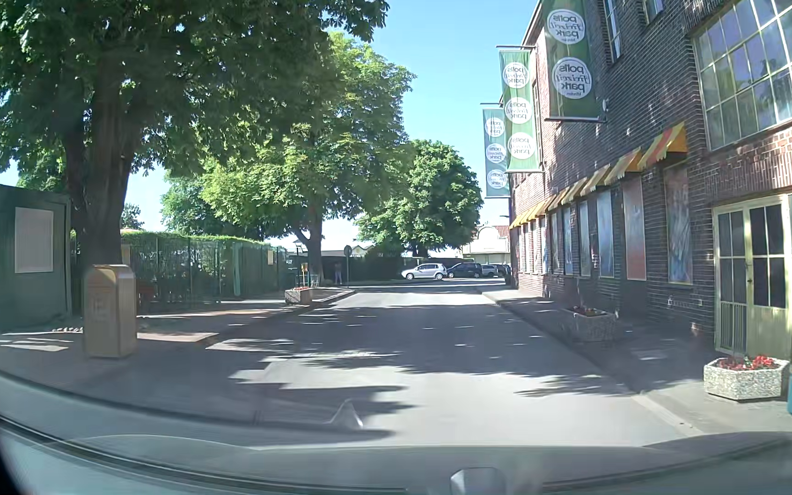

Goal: Follow the waypoints while adhering to traffic rules and regulations

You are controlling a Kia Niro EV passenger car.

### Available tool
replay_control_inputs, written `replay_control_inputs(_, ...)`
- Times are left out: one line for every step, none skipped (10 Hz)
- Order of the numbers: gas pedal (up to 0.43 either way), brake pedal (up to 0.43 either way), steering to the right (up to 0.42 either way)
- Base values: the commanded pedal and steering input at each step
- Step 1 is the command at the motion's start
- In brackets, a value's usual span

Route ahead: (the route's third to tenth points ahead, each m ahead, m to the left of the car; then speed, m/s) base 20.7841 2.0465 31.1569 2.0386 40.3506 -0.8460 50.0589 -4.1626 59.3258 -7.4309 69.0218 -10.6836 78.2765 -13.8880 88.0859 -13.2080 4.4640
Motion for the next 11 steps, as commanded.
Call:
replay_control_inputs(0.079, 0.006, -0.002)
replay_control_inputs(0.079, 0.006, -0.002)
replay_control_inputs(0.079, 0.006, -0.002)
replay_control_inputs(0.079, 0.006, -0.002)
replay_control_inputs(0.079, 0.006, -0.002)
replay_control_inputs(0.079, 0.006, -0.002)
replay_control_inputs(0.079, 0.006, -0.002)
replay_control_inputs(0.079, 0.012, -0.002)
replay_control_inputs(0.079, 0.006, -0.002)
replay_control_inputs(0.079, 0.006, -0.002)
replay_control_inputs(0.079, 0.006, -0.002)
